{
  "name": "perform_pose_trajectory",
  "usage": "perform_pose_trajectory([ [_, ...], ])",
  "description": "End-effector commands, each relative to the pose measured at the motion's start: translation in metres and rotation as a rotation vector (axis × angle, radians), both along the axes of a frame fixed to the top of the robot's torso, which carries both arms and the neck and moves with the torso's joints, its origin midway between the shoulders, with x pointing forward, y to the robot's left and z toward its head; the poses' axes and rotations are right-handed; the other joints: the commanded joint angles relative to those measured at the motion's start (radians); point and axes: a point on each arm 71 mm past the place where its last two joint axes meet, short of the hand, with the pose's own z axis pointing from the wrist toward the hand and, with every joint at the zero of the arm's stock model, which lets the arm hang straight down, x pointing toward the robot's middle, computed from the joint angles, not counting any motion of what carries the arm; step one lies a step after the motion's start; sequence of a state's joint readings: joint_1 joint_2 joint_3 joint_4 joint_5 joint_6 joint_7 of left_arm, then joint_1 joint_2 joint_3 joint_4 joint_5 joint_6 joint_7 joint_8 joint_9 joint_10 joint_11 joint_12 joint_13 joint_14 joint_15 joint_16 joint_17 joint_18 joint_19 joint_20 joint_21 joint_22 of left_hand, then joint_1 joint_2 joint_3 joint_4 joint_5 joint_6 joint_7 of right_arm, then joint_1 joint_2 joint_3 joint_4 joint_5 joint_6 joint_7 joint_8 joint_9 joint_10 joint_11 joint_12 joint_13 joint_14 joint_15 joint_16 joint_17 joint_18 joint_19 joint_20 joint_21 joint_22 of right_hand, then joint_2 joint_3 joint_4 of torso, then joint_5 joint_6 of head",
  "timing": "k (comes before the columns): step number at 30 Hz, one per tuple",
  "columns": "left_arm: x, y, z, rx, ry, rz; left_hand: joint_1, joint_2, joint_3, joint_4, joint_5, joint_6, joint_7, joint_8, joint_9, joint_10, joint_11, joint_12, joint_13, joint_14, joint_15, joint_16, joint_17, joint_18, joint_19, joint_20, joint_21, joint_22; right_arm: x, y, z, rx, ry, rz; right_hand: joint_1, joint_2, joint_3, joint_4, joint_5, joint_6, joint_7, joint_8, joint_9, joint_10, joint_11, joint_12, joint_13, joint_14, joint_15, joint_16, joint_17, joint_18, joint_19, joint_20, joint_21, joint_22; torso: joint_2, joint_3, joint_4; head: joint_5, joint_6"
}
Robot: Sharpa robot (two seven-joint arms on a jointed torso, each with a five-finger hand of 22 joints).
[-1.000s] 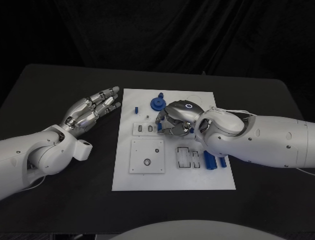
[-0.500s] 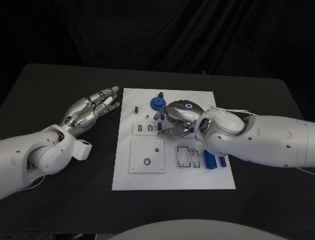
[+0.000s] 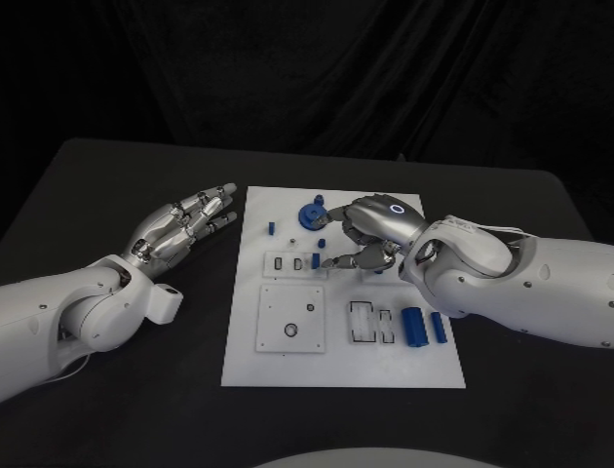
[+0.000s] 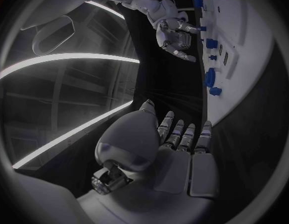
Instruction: Assemble the parts on the task board
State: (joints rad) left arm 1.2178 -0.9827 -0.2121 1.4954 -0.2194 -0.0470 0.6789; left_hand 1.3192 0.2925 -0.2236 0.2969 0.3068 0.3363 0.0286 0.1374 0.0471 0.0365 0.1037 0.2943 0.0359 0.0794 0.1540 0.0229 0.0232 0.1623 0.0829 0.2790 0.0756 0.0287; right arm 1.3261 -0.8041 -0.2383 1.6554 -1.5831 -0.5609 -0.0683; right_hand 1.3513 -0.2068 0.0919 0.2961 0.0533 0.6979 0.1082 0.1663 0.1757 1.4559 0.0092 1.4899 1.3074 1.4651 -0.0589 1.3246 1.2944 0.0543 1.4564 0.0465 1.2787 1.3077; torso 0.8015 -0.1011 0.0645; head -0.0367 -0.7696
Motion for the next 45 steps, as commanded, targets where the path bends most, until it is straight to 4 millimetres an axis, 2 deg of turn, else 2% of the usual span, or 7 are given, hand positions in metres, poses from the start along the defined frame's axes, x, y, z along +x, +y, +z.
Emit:
perform_pose_trajectory([
  [1, 0.005, 0.001, 0.007, 0.012, -0.057, 0.019, -0.025, 0.001, -0.011, -0.002, -0.038, 0.012, 0.002, 0.005, 0.001, 0.016, 0.008, 0.014, 0.002, 0.015, -0.001, 0.006, 0.003, 0.021, 0.014, 0.000, 0.008, 0.003, -0.003, -0.007, 0.017, 0.092, -0.087, 0.022, -0.016, 0.007, -0.008, -0.001, -0.005, 0.005, -0.006, 0.008, -0.001, 0.005, -0.007, 0.000, 0.125, 0.052, -0.008, 0.006, 0.004, 0.013, 0.004, -0.006, 0.006, 0.114, -0.006, 0.0026, 0.0009, 0.005, 0.022],
  [13, 0.029, -0.007, 0.008, 0.363, -0.255, 0.014, -0.070, -0.002, -0.029, -0.005, -0.137, 0.173, 0.094, 0.037, 0.017, 0.468, 0.130, 0.417, 0.096, 0.644, 0.036, 0.375, 0.189, 0.010, 0.541, 0.014, 0.365, 0.139, 0.006, -0.045, 0.025, 0.108, -0.088, -0.072, -0.007, 0.082, 0.017, -0.007, -0.004, 0.078, 0.000, 0.054, 0.002, 0.026, -0.003, 0.015, 0.149, 0.057, -0.006, 0.023, 0.022, 0.008, 0.013, -0.006, 0.026, 0.128, -0.045, 0.0167, 0.0026, 0.024, 0.042],
  [22, 0.042, -0.036, 0.012, 0.778, -0.495, -0.066, 0.005, -0.011, -0.051, -0.006, -0.127, 0.454, 0.132, 0.092, 0.060, 0.826, -0.001, 0.523, 0.239, 0.901, -0.098, 0.805, 0.479, 0.013, 0.887, -0.116, 0.629, 0.288, 0.017, -0.069, 0.016, 0.069, -0.051, -0.153, 0.006, 0.108, 0.025, -0.012, 0.001, 0.103, 0.005, 0.069, -0.001, 0.025, 0.005, 0.015, 0.147, 0.056, 0.002, 0.019, 0.019, 0.009, 0.013, 0.001, 0.022, 0.129, -0.100, 0.0406, 0.0039, 0.037, -0.003],
  [25, 0.045, -0.047, 0.018, 0.906, -0.544, -0.073, -0.071, -0.031, -0.119, -0.006, -0.253, 0.545, 0.118, 0.117, 0.091, 0.946, -0.030, 0.705, 0.459, 1.100, -0.129, 1.157, 0.888, 0.011, 0.909, -0.148, 0.793, 0.414, 0.018, -0.072, 0.014, 0.061, -0.041, -0.165, 0.012, 0.115, 0.028, -0.014, 0.005, 0.104, 0.006, 0.070, -0.003, 0.026, 0.007, 0.015, 0.148, 0.055, 0.003, 0.019, 0.018, 0.009, 0.012, 0.003, 0.020, 0.128, -0.116, 0.0496, 0.0021, 0.042, -0.022],
  [29, 0.045, -0.066, 0.031, 1.034, -0.582, -0.060, -0.113, -0.033, -0.187, -0.008, -0.254, 0.611, 0.091, 0.137, 0.130, 1.346, -0.055, 1.149, 1.237, 1.404, -0.153, 1.492, 1.416, -0.085, 1.206, -0.175, 1.273, 1.104, 0.019, -0.074, 0.011, 0.050, -0.026, -0.175, 0.026, 0.123, 0.031, -0.019, 0.030, 0.106, 0.008, 0.073, -0.009, 0.025, 0.010, 0.015, 0.148, 0.055, 0.006, 0.019, 0.017, 0.009, 0.012, 0.006, 0.019, 0.129, -0.130, 0.0589, -0.0002, 0.045, -0.041],
  [33, 0.042, -0.089, 0.044, 1.124, -0.552, -0.051, -0.055, -0.028, -0.146, -0.025, -0.252, 0.602, 0.093, 0.109, 0.155, 1.534, -0.054, 1.277, 1.535, 1.491, -0.152, 1.548, 1.548, -0.117, 1.313, -0.176, 1.410, 1.333, 0.022, -0.076, 0.007, 0.029, -0.001, -0.192, 0.030, 0.124, 0.032, -0.021, 0.040, 0.106, 0.009, 0.072, -0.011, 0.025, 0.010, 0.015, 0.148, 0.055, 0.006, 0.018, 0.017, 0.010, 0.012, 0.007, 0.018, 0.129, -0.150, 0.0677, 0.0007, 0.049, -0.069],
  [45, 0.042, -0.138, 0.041, 1.381, -0.338, -0.088, -0.172, -0.039, -0.099, -0.012, -0.225, 0.655, 0.060, 0.191, 0.329, 1.534, -0.082, 1.277, 1.535, 1.491, -0.178, 1.548, 1.548, -0.148, 1.439, -0.189, 1.477, 1.489, 0.026, -0.080, -0.003, -0.011, 0.043, -0.218, 0.030, 0.128, 0.032, -0.020, 0.048, 0.106, 0.009, 0.073, -0.013, 0.022, 0.013, 0.013, 0.145, 0.054, 0.008, 0.013, 0.011, 0.011, 0.010, 0.008, 0.011, 0.126, -0.171, 0.0900, -0.0170, 0.077, -0.103],
])
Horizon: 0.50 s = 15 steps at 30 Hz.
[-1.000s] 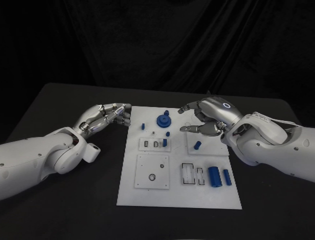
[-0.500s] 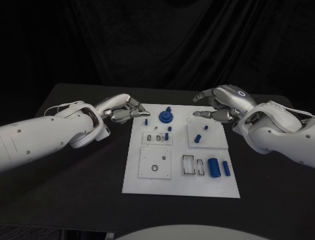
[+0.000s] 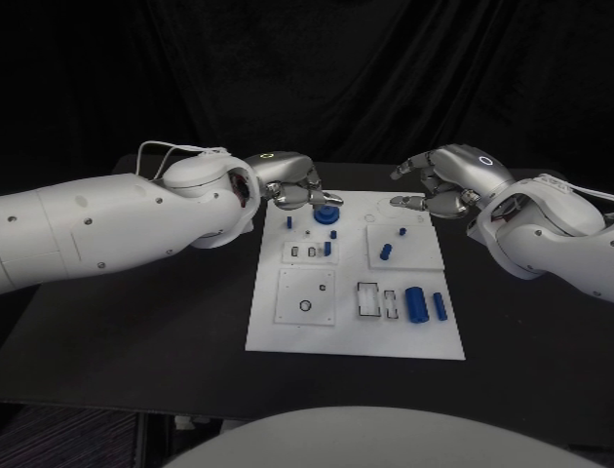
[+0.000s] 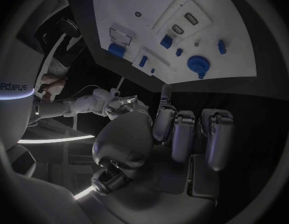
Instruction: Assemble the parts on the task board
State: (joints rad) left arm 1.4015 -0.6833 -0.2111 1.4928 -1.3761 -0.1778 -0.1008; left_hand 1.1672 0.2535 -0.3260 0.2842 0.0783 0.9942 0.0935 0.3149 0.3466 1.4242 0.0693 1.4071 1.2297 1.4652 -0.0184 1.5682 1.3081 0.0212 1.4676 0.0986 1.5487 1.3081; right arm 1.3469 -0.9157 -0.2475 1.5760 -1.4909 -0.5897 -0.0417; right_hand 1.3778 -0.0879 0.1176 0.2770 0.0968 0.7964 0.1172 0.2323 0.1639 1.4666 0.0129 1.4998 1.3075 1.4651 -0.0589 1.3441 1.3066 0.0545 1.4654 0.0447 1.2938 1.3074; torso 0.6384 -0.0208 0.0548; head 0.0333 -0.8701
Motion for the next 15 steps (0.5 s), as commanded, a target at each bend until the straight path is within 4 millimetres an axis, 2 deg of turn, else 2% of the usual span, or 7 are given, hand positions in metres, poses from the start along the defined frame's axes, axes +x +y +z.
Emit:
perform_pose_trajectory([
  [1, 0.006, 0.003, -0.011, 0.202, 0.079, 0.145, -0.028, -0.001, 0.004, 0.000, 0.004, -0.005, -0.007, 0.020, 0.044, 0.147, -0.049, 0.164, 0.341, 0.106, -0.007, 0.003, 0.263, -0.007, 0.055, -0.010, 0.004, 0.211, 0.001, -0.001, -0.006, -0.022, 0.040, -0.023, 0.004, 0.009, 0.006, -0.001, 0.008, 0.007, 0.000, 0.007, -0.002, 0.012, 0.010, 0.003, 0.144, 0.054, 0.008, -0.007, -0.002, 0.011, 0.001, 0.010, -0.005, 0.126, -0.009, 0.0118, -0.0084, 0.009, -0.003],
  [3, 0.008, -0.002, -0.013, 0.240, 0.093, 0.174, -0.039, -0.004, 0.007, -0.001, 0.013, -0.008, -0.011, 0.041, 0.085, 0.147, -0.054, 0.164, 0.341, 0.106, -0.011, 0.003, 0.263, -0.008, 0.057, -0.014, 0.004, 0.213, 0.002, -0.002, -0.007, -0.025, 0.044, -0.025, 0.004, 0.010, 0.006, -0.001, 0.010, 0.008, 0.001, 0.007, -0.003, 0.011, 0.011, 0.003, 0.144, 0.054, 0.009, -0.007, -0.002, 0.011, 0.000, 0.010, -0.005, 0.126, -0.011, 0.0130, -0.0092, 0.010, -0.003],
  [6, 0.010, -0.011, -0.014, 0.277, 0.101, 0.204, -0.049, -0.013, 0.012, -0.003, 0.067, -0.021, -0.023, 0.091, 0.189, 0.147, -0.064, 0.164, 0.341, 0.106, -0.021, 0.003, 0.263, -0.009, 0.061, -0.024, 0.005, 0.217, 0.002, -0.004, -0.008, -0.030, 0.049, -0.032, 0.005, 0.010, 0.006, -0.001, 0.012, 0.008, 0.001, 0.007, -0.003, 0.011, 0.011, 0.003, 0.143, 0.054, 0.009, -0.007, -0.002, 0.011, 0.001, 0.011, -0.005, 0.126, -0.012, 0.0181, -0.0104, 0.011, -0.003],
  [7, 0.010, -0.011, -0.014, 0.277, 0.101, 0.204, -0.048, -0.013, 0.013, -0.004, 0.069, -0.021, -0.023, 0.093, 0.191, 0.147, -0.065, 0.164, 0.341, 0.106, -0.022, 0.003, 0.263, -0.009, 0.061, -0.024, 0.005, 0.217, 0.002, -0.004, -0.008, -0.030, 0.049, -0.032, 0.005, 0.010, 0.006, -0.001, 0.012, 0.008, 0.001, 0.007, -0.003, 0.011, 0.011, 0.003, 0.143, 0.054, 0.009, -0.007, -0.002, 0.011, 0.001, 0.011, -0.005, 0.126, -0.012, 0.0181, -0.0104, 0.011, -0.003],
  [11, 0.009, -0.024, -0.015, 0.295, 0.100, 0.220, -0.012, -0.025, 0.051, -0.029, 0.133, -0.041, -0.042, 0.162, 0.340, 0.147, -0.082, 0.164, 0.341, 0.106, -0.039, 0.003, 0.263, -0.011, 0.068, -0.041, 0.006, 0.224, 0.003, -0.007, -0.010, -0.035, 0.056, -0.040, 0.005, 0.011, 0.006, -0.001, 0.014, 0.008, 0.001, 0.007, -0.003, 0.011, 0.012, 0.003, 0.144, 0.054, 0.009, -0.008, -0.003, 0.012, 0.000, 0.011, -0.006, 0.126, -0.011, 0.0222, -0.0089, 0.007, -0.003],
  [13, 0.008, -0.028, -0.015, 0.306, 0.102, 0.225, 0.013, -0.037, 0.071, -0.046, 0.172, -0.051, -0.050, 0.182, 0.403, 0.147, -0.090, 0.164, 0.341, 0.106, -0.047, 0.003, 0.263, -0.011, 0.070, -0.049, 0.007, 0.226, 0.003, -0.007, -0.010, -0.036, 0.058, -0.040, 0.005, 0.011, 0.005, -0.001, 0.016, 0.008, 0.001, 0.008, -0.004, 0.010, 0.013, 0.002, 0.142, 0.054, 0.010, -0.009, -0.004, 0.012, 0.000, 0.011, -0.008, 0.125, -0.011, 0.0242, -0.0083, 0.006, -0.003],
  [15, 0.007, -0.032, -0.016, 0.321, 0.107, 0.230, 0.021, -0.040, 0.078, -0.050, 0.181, -0.056, -0.051, 0.183, 0.419, 0.147, -0.092, 0.164, 0.341, 0.106, -0.048, 0.003, 0.263, -0.011, 0.070, -0.050, 0.006, 0.225, 0.003, -0.006, -0.011, -0.038, 0.061, -0.040, 0.005, 0.011, 0.005, -0.001, 0.018, 0.008, 0.002, 0.008, -0.004, 0.009, 0.014, 0.002, 0.142, 0.053, 0.011, -0.009, -0.005, 0.012, -0.001, 0.012, -0.009, 0.125, -0.009, 0.0263, -0.0092, 0.008, -0.003],
])
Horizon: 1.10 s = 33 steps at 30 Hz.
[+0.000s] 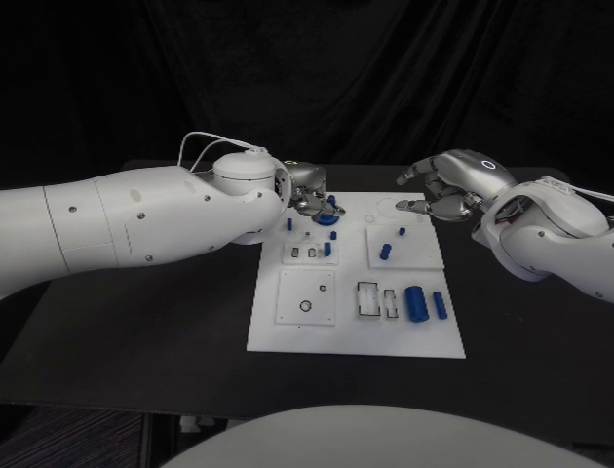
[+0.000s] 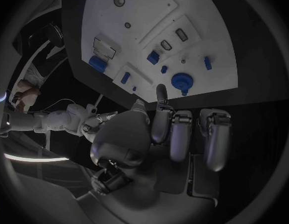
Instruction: Assemble the parts on the task board
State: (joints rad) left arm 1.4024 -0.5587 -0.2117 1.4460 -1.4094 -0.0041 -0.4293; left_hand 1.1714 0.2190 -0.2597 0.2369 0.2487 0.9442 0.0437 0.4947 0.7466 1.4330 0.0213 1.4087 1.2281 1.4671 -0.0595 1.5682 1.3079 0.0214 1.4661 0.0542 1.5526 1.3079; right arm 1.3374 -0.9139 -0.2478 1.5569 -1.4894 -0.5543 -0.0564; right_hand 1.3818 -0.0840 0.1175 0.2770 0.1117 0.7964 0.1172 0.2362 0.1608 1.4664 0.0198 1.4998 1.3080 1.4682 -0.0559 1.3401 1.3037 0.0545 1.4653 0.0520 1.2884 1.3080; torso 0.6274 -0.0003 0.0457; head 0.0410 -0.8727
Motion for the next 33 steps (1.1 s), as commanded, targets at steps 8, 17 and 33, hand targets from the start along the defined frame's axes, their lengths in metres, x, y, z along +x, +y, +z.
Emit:
perform_pose_trajectory([
  [8, -0.002, -0.008, -0.007, 0.139, 0.048, 0.067, 0.009, -0.018, 0.018, 0.007, 0.014, -0.038, 0.007, -0.019, 0.056, 0.138, -0.038, 0.162, 0.343, 0.104, -0.004, 0.003, 0.263, -0.007, 0.058, -0.006, -0.005, 0.211, 0.001, 0.001, -0.007, -0.018, 0.034, -0.014, 0.005, 0.010, 0.005, -0.003, 0.020, 0.009, 0.004, 0.005, -0.005, 0.009, 0.010, 0.001, 0.140, 0.050, 0.011, -0.007, -0.003, 0.013, -0.001, 0.007, -0.007, 0.124, 0.004, 0.0067, -0.0015, 0.002, 0.000],
  [17, -0.005, -0.011, -0.017, 0.186, 0.088, 0.062, -0.021, -0.019, 0.023, 0.043, 0.045, -0.049, 0.013, -0.039, 0.099, 0.138, -0.032, 0.162, 0.343, 0.104, 0.002, 0.003, 0.263, -0.004, 0.051, 0.000, -0.011, 0.202, 0.001, 0.002, -0.010, -0.022, 0.043, -0.013, 0.011, 0.012, 0.005, -0.008, 0.043, 0.010, 0.005, 0.005, -0.010, 0.008, 0.011, 0.000, 0.139, 0.050, 0.012, -0.008, -0.005, 0.013, -0.001, 0.009, -0.009, 0.124, 0.007, 0.0073, -0.0027, 0.005, 0.000],
  [33, -0.012, -0.014, -0.036, 0.184, 0.123, 0.058, -0.070, -0.007, 0.029, 0.055, 0.081, -0.060, 0.018, -0.062, 0.144, 0.138, -0.028, 0.162, 0.343, 0.104, 0.005, 0.003, 0.263, -0.004, 0.048, 0.004, -0.014, 0.200, 0.001, 0.003, -0.013, -0.026, 0.051, -0.009, 0.015, 0.014, 0.006, -0.010, 0.061, 0.011, 0.006, 0.006, -0.013, 0.008, 0.013, 0.000, 0.139, 0.050, 0.014, -0.007, -0.005, 0.013, -0.001, 0.011, -0.010, 0.124, 0.010, 0.0106, -0.0051, 0.002, 0.000],
])
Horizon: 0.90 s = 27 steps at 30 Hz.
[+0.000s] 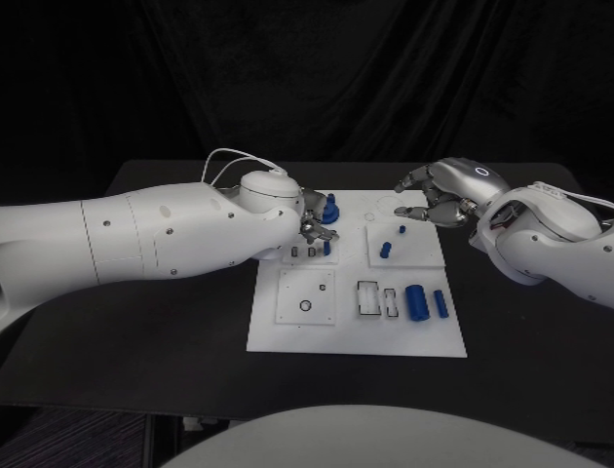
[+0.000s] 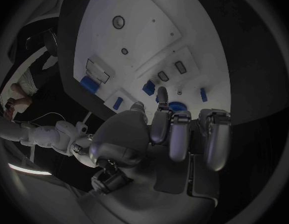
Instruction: Assemble the parts on the task board
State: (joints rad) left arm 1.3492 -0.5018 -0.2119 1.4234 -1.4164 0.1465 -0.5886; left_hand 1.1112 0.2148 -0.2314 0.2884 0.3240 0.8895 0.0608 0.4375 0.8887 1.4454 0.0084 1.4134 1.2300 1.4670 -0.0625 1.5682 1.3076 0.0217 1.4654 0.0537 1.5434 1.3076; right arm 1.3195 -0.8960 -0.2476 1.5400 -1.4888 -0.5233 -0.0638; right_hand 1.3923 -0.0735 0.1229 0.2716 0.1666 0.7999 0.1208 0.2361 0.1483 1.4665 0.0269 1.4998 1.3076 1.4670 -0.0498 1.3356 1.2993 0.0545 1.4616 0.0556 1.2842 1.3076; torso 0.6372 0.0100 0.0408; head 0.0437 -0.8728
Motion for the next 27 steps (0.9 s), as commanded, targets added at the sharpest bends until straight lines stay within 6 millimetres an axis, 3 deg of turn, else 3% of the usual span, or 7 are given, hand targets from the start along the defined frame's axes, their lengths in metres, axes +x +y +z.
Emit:
perform_pose_trajectory([
  [1, -0.001, -0.002, -0.002, 0.003, 0.008, -0.006, -0.011, -0.002, 0.001, 0.003, 0.006, -0.005, 0.001, -0.005, 0.003, 0.125, -0.015, 0.157, 0.341, 0.104, 0.009, 0.003, 0.263, -0.004, 0.048, 0.005, -0.005, 0.200, 0.000, 0.000, -0.002, -0.006, 0.009, -0.011, 0.005, 0.003, 0.000, -0.005, 0.006, 0.008, 0.002, 0.006, -0.001, 0.008, 0.006, 0.000, 0.139, 0.051, 0.008, -0.003, 0.000, 0.013, 0.003, 0.007, -0.006, 0.124, 0.001, 0.0009, -0.0004, -0.001, 0.000],
  [12, -0.004, -0.005, -0.012, -0.011, 0.021, -0.011, -0.022, -0.004, -0.001, 0.002, 0.000, -0.008, 0.002, -0.014, 0.014, 0.125, -0.014, 0.157, 0.341, 0.104, 0.010, 0.003, 0.263, 0.000, 0.037, 0.006, -0.012, 0.188, 0.000, 0.000, -0.002, -0.007, 0.011, -0.011, 0.006, 0.004, 0.001, -0.006, 0.012, 0.008, 0.003, 0.007, -0.002, 0.007, 0.007, 0.000, 0.138, 0.051, 0.008, -0.002, 0.000, 0.013, 0.003, 0.008, -0.006, 0.125, 0.001, 0.0008, 0.0003, -0.006, 0.000],
  [18, -0.003, -0.006, -0.016, -0.017, 0.023, -0.011, -0.022, 0.000, 0.005, 0.000, 0.012, -0.009, 0.003, -0.022, 0.020, 0.125, -0.013, 0.157, 0.341, 0.104, 0.010, 0.003, 0.263, 0.001, 0.032, 0.007, -0.016, 0.182, 0.000, 0.000, -0.002, -0.009, 0.013, -0.011, 0.006, 0.004, 0.001, -0.006, 0.012, 0.008, 0.003, 0.007, -0.002, 0.007, 0.007, 0.000, 0.138, 0.051, 0.008, -0.002, 0.000, 0.013, 0.003, 0.008, -0.006, 0.125, 0.001, 0.0003, -0.0003, -0.004, 0.000],
  [27, -0.004, -0.010, -0.019, -0.037, 0.022, -0.022, -0.013, 0.001, 0.019, -0.001, 0.039, -0.009, 0.003, -0.039, 0.031, 0.125, -0.012, 0.157, 0.341, 0.104, 0.012, 0.003, 0.263, 0.004, 0.024, 0.008, -0.021, 0.174, 0.001, 0.000, -0.003, -0.013, 0.019, -0.011, 0.008, 0.005, 0.001, -0.007, 0.016, 0.010, 0.003, 0.007, -0.003, 0.005, 0.008, -0.001, 0.136, 0.051, 0.009, -0.004, -0.002, 0.014, 0.002, 0.008, -0.009, 0.123, 0.002, 0.0003, -0.0005, -0.011, 0.000],
])
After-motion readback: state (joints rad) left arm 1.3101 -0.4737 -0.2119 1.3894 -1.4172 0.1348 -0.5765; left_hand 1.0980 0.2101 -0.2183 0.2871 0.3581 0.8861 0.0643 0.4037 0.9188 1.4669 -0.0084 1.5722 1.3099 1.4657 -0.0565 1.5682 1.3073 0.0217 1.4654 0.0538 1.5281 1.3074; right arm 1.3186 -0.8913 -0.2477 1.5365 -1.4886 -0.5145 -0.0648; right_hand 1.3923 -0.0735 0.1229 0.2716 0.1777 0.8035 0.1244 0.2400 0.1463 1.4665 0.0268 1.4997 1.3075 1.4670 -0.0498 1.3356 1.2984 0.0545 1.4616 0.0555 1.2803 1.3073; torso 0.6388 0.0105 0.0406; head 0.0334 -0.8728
